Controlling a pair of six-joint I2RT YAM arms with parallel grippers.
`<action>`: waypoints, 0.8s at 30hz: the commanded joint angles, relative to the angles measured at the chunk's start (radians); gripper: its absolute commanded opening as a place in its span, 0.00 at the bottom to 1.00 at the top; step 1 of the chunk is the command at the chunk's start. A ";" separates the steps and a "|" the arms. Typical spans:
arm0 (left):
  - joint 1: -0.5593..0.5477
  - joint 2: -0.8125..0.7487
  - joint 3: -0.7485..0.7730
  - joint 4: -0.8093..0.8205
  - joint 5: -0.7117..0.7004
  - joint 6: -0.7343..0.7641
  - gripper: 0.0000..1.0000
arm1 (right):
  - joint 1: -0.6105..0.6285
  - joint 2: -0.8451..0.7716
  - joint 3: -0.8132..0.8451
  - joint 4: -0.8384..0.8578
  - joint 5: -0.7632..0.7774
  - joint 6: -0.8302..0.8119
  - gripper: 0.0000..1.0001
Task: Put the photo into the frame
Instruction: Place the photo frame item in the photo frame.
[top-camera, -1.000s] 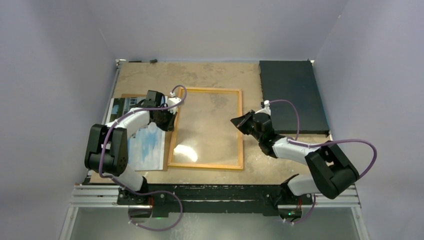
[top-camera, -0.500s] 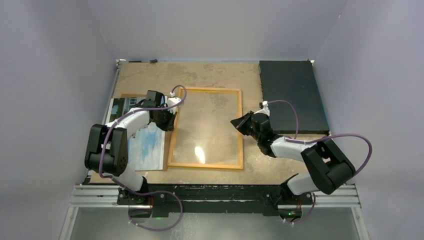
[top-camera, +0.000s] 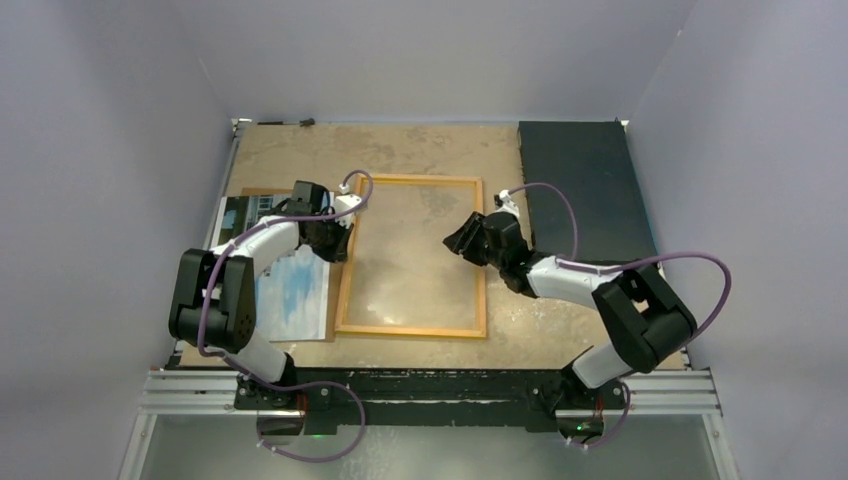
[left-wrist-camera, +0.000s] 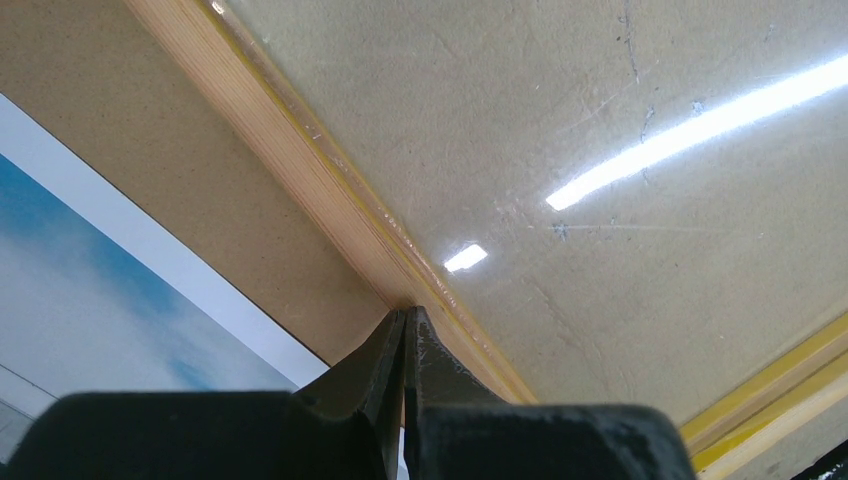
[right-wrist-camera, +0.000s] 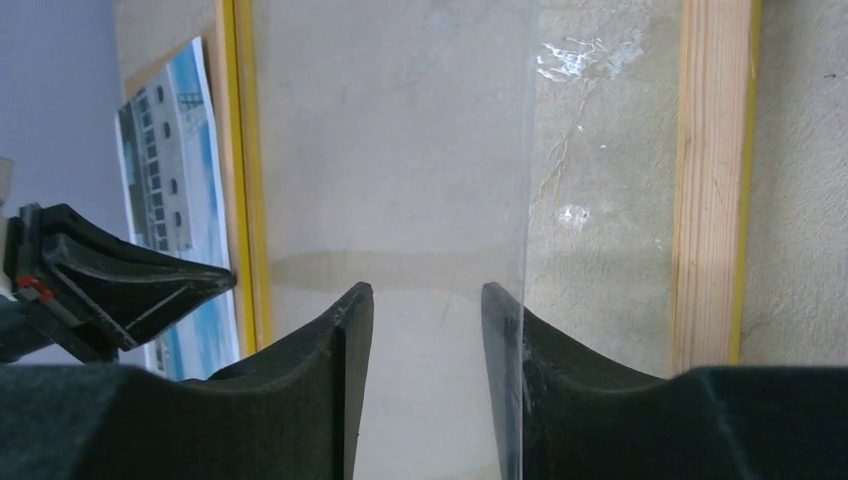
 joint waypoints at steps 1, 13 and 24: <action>-0.006 -0.013 -0.025 0.009 -0.005 -0.013 0.00 | 0.020 0.022 0.073 -0.104 0.033 -0.071 0.49; -0.005 -0.015 -0.042 0.022 -0.012 -0.009 0.00 | 0.047 0.035 0.185 -0.283 0.108 -0.161 0.75; -0.004 -0.015 -0.046 0.027 -0.015 -0.007 0.00 | 0.046 0.109 0.269 -0.371 0.110 -0.211 0.94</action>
